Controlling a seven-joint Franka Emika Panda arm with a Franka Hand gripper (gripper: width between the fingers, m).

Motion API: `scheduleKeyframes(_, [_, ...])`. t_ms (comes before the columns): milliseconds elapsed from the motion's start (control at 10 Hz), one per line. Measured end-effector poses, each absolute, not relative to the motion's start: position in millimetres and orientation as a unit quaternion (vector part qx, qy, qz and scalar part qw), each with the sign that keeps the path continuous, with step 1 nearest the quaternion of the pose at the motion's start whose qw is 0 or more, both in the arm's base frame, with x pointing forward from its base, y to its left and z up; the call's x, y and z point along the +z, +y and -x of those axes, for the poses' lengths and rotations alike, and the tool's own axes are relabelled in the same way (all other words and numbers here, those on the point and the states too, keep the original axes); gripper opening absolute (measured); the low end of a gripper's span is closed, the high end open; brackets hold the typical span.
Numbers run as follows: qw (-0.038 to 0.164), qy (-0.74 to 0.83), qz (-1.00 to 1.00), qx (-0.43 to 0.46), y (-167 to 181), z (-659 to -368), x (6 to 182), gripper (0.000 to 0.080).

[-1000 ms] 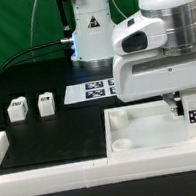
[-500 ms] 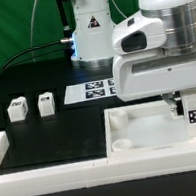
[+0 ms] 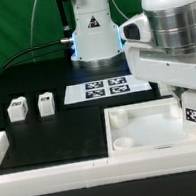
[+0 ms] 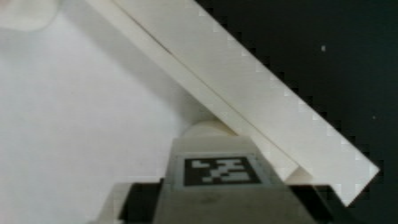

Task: Assemble one leg

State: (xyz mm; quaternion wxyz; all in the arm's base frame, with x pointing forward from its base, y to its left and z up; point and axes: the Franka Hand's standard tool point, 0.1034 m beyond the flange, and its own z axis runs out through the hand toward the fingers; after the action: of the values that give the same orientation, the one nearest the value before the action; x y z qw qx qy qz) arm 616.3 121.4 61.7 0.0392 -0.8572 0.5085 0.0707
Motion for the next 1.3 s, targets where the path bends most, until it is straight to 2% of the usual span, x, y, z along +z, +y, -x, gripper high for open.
scheduleKeyframes(400, [0.037,0.694,0.715,0.072,122.2,-621.4,62.1,0.029])
scheduleKeyframes(800, [0.033,0.752,0.654,0.074,121.6,-622.6,62.4,0.029])
scheduleKeyframes(900, [0.033,0.751,0.656,0.074,121.9,-622.5,62.3,0.0469])
scheduleKeyframes(1000, [0.035,0.733,0.676,0.073,122.0,-622.5,62.3,0.0469])
scheduleKeyframes(1100, [0.036,0.721,0.688,0.073,121.9,-622.0,62.2,0.0617])
scheduleKeyframes(1300, [0.036,0.639,0.765,0.076,118.2,-619.3,61.9,0.064])
